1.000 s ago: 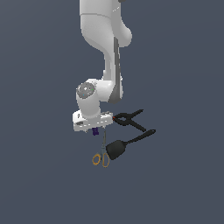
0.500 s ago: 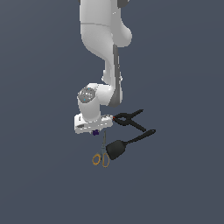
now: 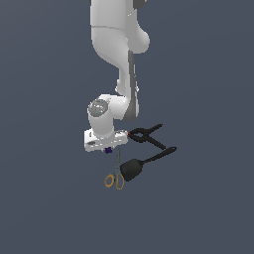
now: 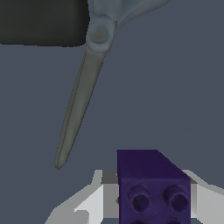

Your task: Pick up a designated object from a clutter of objects.

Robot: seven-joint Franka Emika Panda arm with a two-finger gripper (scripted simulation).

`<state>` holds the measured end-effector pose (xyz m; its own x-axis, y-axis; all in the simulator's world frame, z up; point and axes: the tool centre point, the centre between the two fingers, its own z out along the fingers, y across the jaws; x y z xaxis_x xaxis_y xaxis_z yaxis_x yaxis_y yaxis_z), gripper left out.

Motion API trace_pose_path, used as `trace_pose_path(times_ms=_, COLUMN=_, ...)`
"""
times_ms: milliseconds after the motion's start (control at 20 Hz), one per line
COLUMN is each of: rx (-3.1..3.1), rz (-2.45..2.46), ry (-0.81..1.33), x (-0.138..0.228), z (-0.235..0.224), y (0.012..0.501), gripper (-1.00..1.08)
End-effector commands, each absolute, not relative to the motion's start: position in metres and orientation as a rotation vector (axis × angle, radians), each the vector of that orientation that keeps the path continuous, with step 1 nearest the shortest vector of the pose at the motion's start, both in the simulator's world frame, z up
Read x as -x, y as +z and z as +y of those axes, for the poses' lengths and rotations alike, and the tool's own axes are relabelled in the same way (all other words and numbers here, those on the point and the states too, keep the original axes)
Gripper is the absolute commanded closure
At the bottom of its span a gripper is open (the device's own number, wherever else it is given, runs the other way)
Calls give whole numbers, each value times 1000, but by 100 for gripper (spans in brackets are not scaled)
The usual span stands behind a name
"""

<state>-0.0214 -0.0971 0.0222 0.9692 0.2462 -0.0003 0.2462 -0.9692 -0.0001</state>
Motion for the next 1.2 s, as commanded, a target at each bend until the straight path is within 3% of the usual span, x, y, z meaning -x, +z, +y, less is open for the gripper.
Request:
trace_pose_path(times_ms=0, rx=3117, rz=-390, ry=0, x=21, z=-96, y=23, gripper=108)
trace_pose_path(times_ms=500, rx=3117, rz=-390, ry=0, x=13, z=-63, y=60, gripper=108)
trace_pose_path(times_ms=1150, rx=3120, rz=-390, ry=1, x=-14, z=34, y=171, gripper=108)
